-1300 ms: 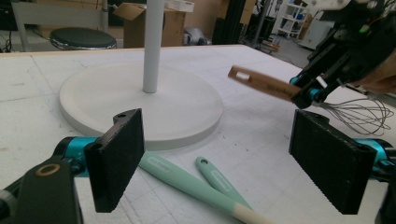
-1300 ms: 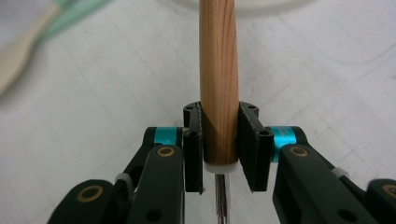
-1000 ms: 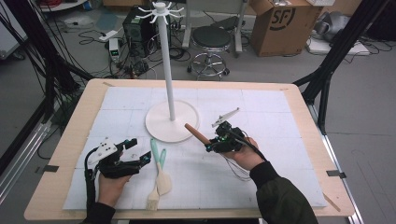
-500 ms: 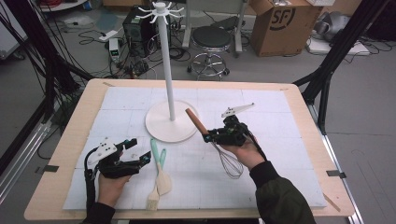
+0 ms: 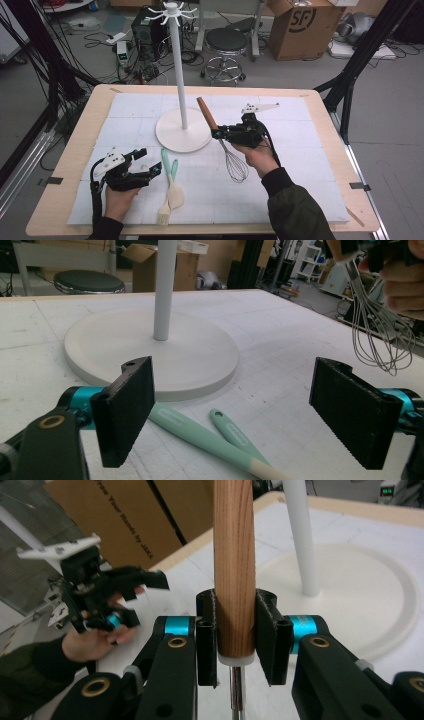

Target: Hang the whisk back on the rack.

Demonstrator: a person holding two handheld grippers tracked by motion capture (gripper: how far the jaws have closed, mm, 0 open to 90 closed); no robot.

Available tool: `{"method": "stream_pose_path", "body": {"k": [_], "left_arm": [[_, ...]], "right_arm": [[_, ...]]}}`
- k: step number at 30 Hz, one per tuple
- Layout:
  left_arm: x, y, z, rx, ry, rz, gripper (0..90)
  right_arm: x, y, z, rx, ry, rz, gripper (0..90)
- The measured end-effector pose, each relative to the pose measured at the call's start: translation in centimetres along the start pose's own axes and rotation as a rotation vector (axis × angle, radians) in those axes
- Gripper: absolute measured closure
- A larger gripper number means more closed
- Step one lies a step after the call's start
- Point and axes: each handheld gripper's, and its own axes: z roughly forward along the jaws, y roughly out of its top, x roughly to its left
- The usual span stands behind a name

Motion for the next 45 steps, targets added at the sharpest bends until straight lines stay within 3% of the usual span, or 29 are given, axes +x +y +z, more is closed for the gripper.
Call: {"method": "stream_pose_path", "body": {"k": [4, 28, 35, 45], "left_arm": [[0.0, 0.0, -0.1, -0.003, -0.007, -0.003, 19.0], [0.3, 0.1, 0.0, -0.021, -0.011, -0.017, 19.0], [0.1, 0.1, 0.1, -0.023, -0.019, -0.019, 19.0], [0.3, 0.1, 0.1, -0.021, -0.019, -0.023, 19.0]], "right_arm": [[0.3, 0.9, 0.3, -0.051, 0.039, 0.002, 73.5], [2.9, 6.0, 1.0, -0.204, 0.077, -0.088, 73.6], [4.1, 7.0, 1.2, -0.23, 0.099, -0.094, 73.6], [4.4, 8.3, 1.4, -0.285, 0.133, -0.089, 73.6]]}}
